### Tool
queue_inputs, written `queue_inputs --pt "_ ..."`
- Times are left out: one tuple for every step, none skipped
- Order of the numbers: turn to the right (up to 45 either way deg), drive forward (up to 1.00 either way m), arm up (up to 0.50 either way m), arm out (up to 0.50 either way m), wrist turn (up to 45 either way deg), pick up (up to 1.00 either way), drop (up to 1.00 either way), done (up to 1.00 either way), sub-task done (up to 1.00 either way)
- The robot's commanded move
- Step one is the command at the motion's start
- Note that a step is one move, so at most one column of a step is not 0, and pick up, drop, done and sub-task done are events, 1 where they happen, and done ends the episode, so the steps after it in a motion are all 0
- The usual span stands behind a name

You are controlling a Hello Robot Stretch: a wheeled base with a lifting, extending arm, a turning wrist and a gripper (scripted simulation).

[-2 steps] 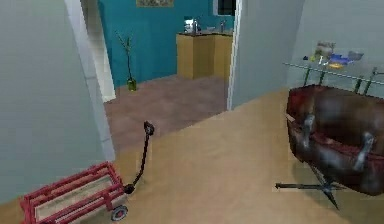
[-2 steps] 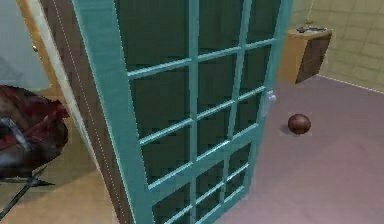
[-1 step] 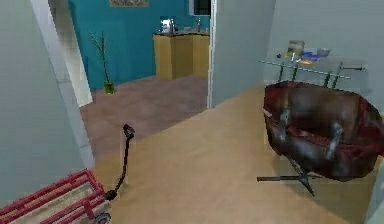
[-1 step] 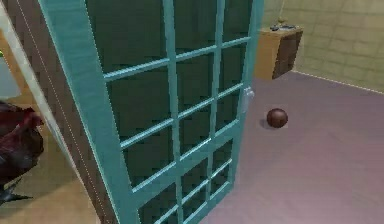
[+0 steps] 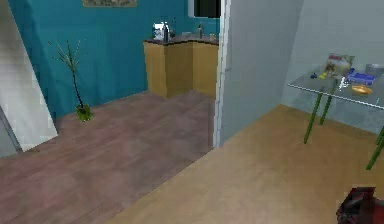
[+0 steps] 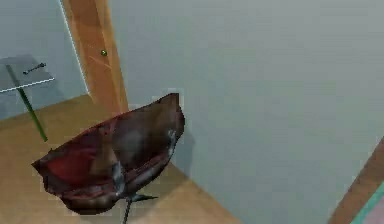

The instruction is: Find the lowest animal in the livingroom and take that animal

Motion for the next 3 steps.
queue_inputs --pt "0.0 0.65 0.00 0.00 0.0 0.00 0.00 0.00 0.00" --pt "45.0 0.00 0.00 0.00 0.0 0.00 0.00 0.00 0.00" --pt "3.0 0.00 0.00 0.00 0.0 0.00 0.00 0.00 0.00"
